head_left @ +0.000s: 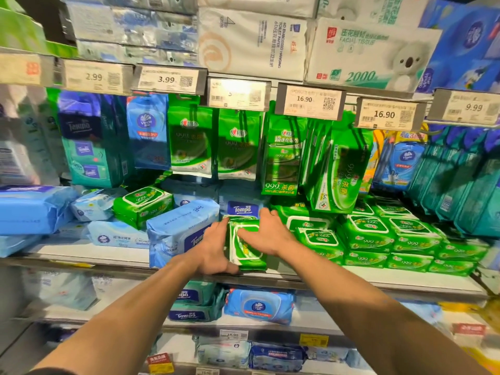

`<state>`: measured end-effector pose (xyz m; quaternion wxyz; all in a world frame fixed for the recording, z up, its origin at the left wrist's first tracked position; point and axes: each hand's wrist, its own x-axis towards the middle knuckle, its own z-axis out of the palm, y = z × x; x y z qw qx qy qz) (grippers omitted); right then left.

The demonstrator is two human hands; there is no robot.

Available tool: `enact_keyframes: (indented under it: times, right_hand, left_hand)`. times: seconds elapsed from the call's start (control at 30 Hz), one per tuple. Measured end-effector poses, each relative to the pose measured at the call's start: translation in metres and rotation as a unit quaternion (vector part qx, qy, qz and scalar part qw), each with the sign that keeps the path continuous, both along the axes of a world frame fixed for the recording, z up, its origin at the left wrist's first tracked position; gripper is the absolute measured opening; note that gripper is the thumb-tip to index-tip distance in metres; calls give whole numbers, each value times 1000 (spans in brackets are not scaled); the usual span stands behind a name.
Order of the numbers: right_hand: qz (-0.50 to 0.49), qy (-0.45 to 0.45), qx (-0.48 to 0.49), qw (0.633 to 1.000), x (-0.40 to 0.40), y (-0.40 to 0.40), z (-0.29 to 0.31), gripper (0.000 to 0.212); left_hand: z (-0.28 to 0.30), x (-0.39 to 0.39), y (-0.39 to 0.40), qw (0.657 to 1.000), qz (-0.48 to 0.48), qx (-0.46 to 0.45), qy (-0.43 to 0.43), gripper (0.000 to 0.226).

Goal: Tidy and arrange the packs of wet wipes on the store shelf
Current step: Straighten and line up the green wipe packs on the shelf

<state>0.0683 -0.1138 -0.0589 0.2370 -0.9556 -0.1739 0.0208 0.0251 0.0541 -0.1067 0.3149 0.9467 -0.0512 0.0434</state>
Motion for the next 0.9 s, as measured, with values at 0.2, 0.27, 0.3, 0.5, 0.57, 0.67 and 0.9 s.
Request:
enact_keyframes:
  times: [0.2, 0.27, 0.3, 0.5, 0.57, 0.67, 0.9]
  right_hand:
    - [-102, 21, -92, 990, -16, 38, -18, 100]
    - [-121, 18, -81, 989, -18, 44, -21, 96]
    - [-127, 20, -69, 989, -17, 45, -21, 95]
    - [-113, 13, -65, 991, -12, 27, -9, 92]
    - [-95, -12, -62, 994, -8, 11, 2, 85]
    - [-50, -52, -75, 995, 3, -22, 27, 91]
    - [6, -34, -184, 982, 9, -96, 41, 104]
  left_hand:
    - [-6, -2, 2, 996, 2, 66, 60, 135]
    - [-7, -1, 1, 996, 0, 72, 61, 135]
    - [-6, -2, 1, 995, -3, 76, 62, 135]
    - [3, -3, 9, 992, -28, 102, 73, 129]
    - [5, -1, 8, 990, -36, 109, 79, 122]
    - [10, 6, 1, 990, -39, 113, 70, 106]
    - [15, 25, -20, 989, -18, 141, 33, 82]
